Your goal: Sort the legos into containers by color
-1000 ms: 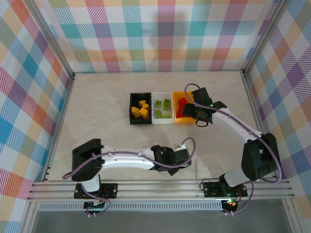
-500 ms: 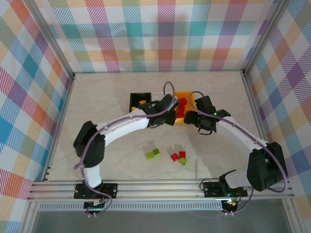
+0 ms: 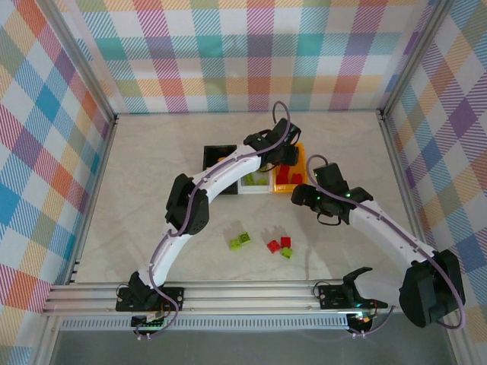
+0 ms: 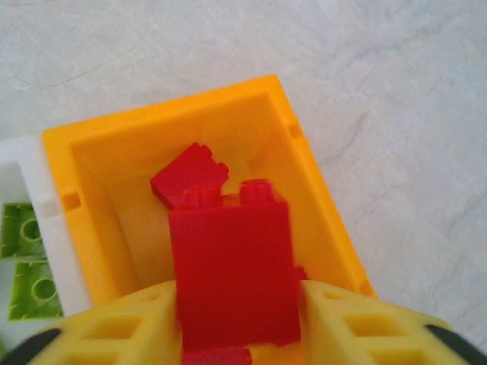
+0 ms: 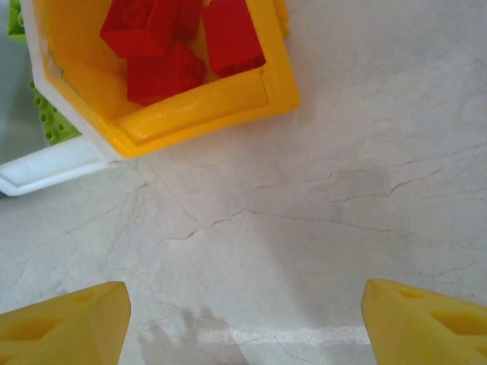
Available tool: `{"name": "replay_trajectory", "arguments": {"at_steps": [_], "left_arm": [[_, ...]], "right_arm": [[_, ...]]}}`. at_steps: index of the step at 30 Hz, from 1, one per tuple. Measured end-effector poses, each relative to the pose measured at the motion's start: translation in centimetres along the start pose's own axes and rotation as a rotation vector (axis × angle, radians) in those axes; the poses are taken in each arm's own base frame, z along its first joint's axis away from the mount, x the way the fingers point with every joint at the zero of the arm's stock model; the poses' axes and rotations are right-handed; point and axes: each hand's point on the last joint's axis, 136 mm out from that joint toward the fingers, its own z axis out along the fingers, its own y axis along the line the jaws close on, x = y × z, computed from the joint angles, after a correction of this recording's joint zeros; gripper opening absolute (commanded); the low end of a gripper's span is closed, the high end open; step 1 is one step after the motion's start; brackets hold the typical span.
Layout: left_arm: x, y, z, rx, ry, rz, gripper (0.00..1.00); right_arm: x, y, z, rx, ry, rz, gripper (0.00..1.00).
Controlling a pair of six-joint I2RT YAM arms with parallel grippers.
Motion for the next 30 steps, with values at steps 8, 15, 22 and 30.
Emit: {"name": "replay_trajectory", "arguments": {"at_steps": [8,15,22,30], "left_arm": [[-1.6,-0.9,-1.0,0.041,-0.011,-0.037,0.90],[0.8,-0.1,-6.9,0.090,0.008,-0.060,1.00],[6.5,3.2,-17.4,0.160,-0.069,-0.108,1.00],[17.1,11.0,-19.6,0.027,-0.010,-0.201,1.00]], "right_arm": [[2.5,-0.2,0.6,-0.039,0.081,-0.018,0.80],[4.5,1.7,0.8,-0.075,0.125,-0.096,0.79],[8.6,2.3,2.6,-0.020,0.225,-0.187,0.76],[11.9,2.0,4.3,0.073,0.288,-0.240,0.66]]}}
